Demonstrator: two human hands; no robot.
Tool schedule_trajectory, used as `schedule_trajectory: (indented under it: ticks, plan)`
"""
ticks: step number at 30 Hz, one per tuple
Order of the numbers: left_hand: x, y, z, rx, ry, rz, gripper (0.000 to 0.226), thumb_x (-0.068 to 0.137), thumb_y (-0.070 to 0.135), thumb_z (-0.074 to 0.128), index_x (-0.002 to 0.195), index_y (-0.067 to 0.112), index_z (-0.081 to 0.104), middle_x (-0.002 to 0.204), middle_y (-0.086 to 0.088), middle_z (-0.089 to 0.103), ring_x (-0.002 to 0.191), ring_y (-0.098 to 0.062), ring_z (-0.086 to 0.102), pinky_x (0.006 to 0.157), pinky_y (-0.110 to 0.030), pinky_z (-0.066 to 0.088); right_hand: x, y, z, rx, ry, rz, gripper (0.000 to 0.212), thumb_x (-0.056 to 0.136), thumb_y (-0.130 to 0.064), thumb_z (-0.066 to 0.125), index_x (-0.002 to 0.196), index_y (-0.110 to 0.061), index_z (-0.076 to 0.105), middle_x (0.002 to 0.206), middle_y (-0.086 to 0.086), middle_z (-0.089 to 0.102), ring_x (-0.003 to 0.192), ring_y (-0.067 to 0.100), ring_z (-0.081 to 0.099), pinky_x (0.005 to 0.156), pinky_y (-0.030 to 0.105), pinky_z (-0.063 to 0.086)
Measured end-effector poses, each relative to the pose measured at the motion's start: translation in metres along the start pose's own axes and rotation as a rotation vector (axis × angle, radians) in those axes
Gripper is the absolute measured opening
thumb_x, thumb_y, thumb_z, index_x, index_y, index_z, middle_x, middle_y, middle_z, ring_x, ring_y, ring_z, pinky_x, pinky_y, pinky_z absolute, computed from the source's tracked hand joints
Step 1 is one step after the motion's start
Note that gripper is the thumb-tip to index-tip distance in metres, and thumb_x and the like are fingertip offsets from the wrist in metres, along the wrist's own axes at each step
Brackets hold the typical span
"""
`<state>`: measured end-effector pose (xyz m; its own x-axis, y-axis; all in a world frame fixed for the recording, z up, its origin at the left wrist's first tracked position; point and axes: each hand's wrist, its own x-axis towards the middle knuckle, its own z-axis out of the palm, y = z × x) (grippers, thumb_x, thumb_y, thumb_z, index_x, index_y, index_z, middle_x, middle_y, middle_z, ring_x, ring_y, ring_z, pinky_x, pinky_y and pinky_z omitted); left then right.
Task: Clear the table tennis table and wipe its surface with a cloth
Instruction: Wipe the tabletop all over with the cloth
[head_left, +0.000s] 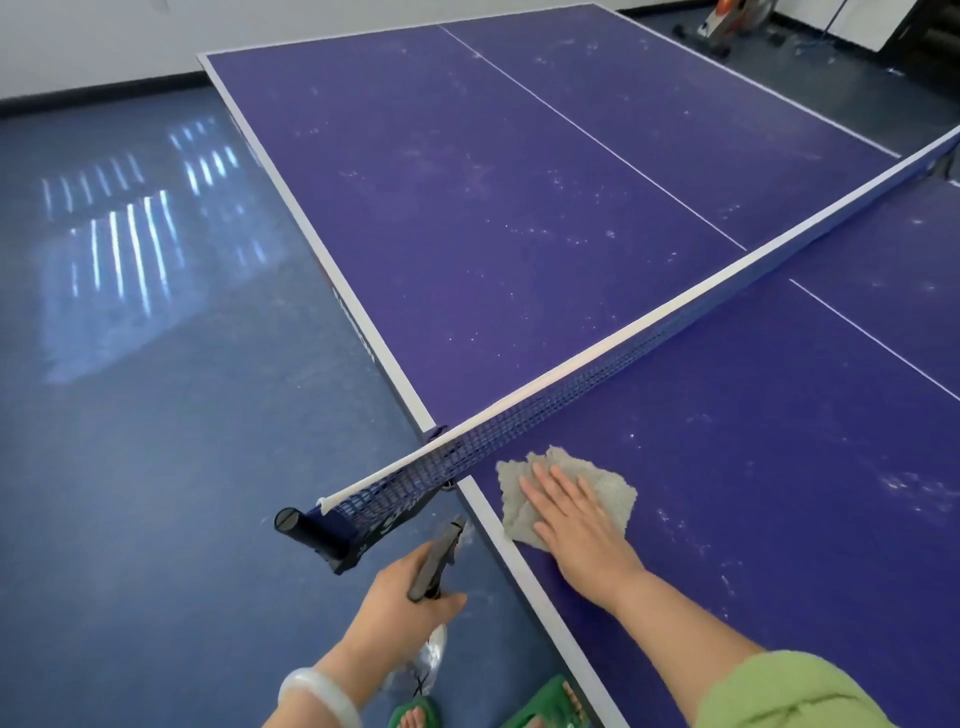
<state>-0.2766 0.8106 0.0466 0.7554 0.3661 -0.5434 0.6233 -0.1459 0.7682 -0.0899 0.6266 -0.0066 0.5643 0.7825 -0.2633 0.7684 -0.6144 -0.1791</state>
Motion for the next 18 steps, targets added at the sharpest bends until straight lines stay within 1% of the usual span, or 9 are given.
schedule_trajectory:
  ticks: [3, 5, 7, 9, 11, 13, 15, 16, 18]
  plan:
    - [0.000, -0.002, -0.001, 0.004, 0.016, 0.023, 0.027, 0.079, 0.027, 0.077, 0.101, 0.033, 0.062, 0.076, -0.006, 0.066, 0.063, -0.007, 0.055, 0.060, -0.013, 0.044, 0.025, 0.009, -0.012, 0.032, 0.035, 0.437, 0.055, 0.108, -0.032, 0.011, 0.154, -0.027, -0.017, 0.161, -0.006, -0.027, 0.149, 0.015, -0.023, 0.122, 0.046, -0.010]
    - [0.000, -0.003, -0.001, 0.006, 0.034, 0.030, 0.029, 0.079, 0.027, 0.077, 0.104, 0.033, 0.062, 0.079, -0.008, 0.068, 0.064, -0.005, 0.057, 0.061, -0.011, 0.044, 0.030, -0.012, -0.008, 0.086, 0.075, 0.613, 0.056, 0.107, -0.034, 0.008, 0.154, -0.024, -0.019, 0.161, -0.001, -0.027, 0.149, 0.020, -0.022, 0.122, 0.049, -0.009]
    - [0.001, -0.003, 0.000, -0.004, 0.053, 0.027, 0.031, 0.080, 0.024, 0.076, 0.106, 0.032, 0.062, 0.075, -0.002, 0.068, 0.063, -0.001, 0.059, 0.059, -0.008, 0.043, 0.026, -0.048, 0.007, 0.059, 0.141, 0.575, 0.055, 0.103, -0.037, -0.003, 0.153, -0.022, -0.021, 0.160, 0.002, -0.028, 0.150, 0.024, -0.021, 0.121, 0.051, -0.011]
    - [0.004, -0.003, 0.000, 0.023, 0.058, 0.025, 0.031, 0.080, 0.021, 0.075, 0.106, 0.030, 0.062, 0.074, 0.000, 0.067, 0.064, -0.001, 0.060, 0.059, -0.009, 0.043, 0.021, -0.076, 0.021, 0.049, 0.141, 0.393, 0.060, 0.096, -0.039, -0.013, 0.153, -0.022, -0.019, 0.161, 0.002, -0.025, 0.149, 0.025, -0.021, 0.120, 0.051, -0.015]
    - [0.006, -0.004, -0.002, 0.044, 0.055, 0.024, 0.030, 0.081, 0.022, 0.075, 0.104, 0.032, 0.061, 0.075, 0.000, 0.067, 0.067, -0.005, 0.060, 0.060, -0.011, 0.043, 0.026, -0.077, 0.023, 0.028, 0.087, 0.193, 0.061, 0.094, -0.041, -0.012, 0.153, -0.025, -0.016, 0.162, -0.001, -0.022, 0.149, 0.023, -0.022, 0.119, 0.050, -0.015]
    - [0.008, -0.005, -0.003, 0.032, 0.062, 0.014, 0.030, 0.080, 0.022, 0.076, 0.104, 0.034, 0.061, 0.073, 0.004, 0.065, 0.066, -0.004, 0.059, 0.059, -0.009, 0.043, 0.044, -0.049, 0.012, -0.014, 0.069, 0.096, 0.059, 0.096, -0.040, -0.009, 0.153, -0.027, -0.016, 0.163, -0.003, -0.019, 0.149, 0.020, -0.023, 0.120, 0.048, -0.014]
    - [0.009, -0.007, -0.004, 0.020, 0.074, 0.012, 0.031, 0.080, 0.022, 0.076, 0.103, 0.037, 0.061, 0.070, 0.006, 0.065, 0.064, -0.001, 0.058, 0.059, -0.008, 0.042, 0.063, -0.004, -0.005, 0.003, 0.088, 0.228, 0.056, 0.102, -0.035, 0.005, 0.157, -0.027, -0.006, 0.165, -0.002, -0.012, 0.151, 0.018, -0.015, 0.122, 0.048, -0.008]
    - [0.008, -0.008, -0.004, 0.012, 0.076, 0.013, 0.032, 0.080, 0.023, 0.077, 0.103, 0.038, 0.062, 0.069, 0.008, 0.065, 0.063, -0.001, 0.058, 0.060, -0.008, 0.043, 0.068, 0.018, -0.014, 0.045, 0.076, 0.370, 0.056, 0.105, -0.033, 0.012, 0.158, -0.026, -0.002, 0.166, -0.002, -0.009, 0.152, 0.018, -0.011, 0.122, 0.048, -0.005]
    - [0.008, -0.010, -0.003, 0.009, 0.070, 0.017, 0.032, 0.080, 0.023, 0.077, 0.105, 0.038, 0.062, 0.067, 0.009, 0.064, 0.063, -0.001, 0.058, 0.060, -0.008, 0.043, 0.069, 0.047, -0.028, 0.137, 0.061, 0.620, 0.056, 0.106, -0.034, 0.015, 0.159, -0.025, -0.001, 0.165, -0.003, -0.012, 0.152, 0.018, -0.011, 0.122, 0.049, -0.004]
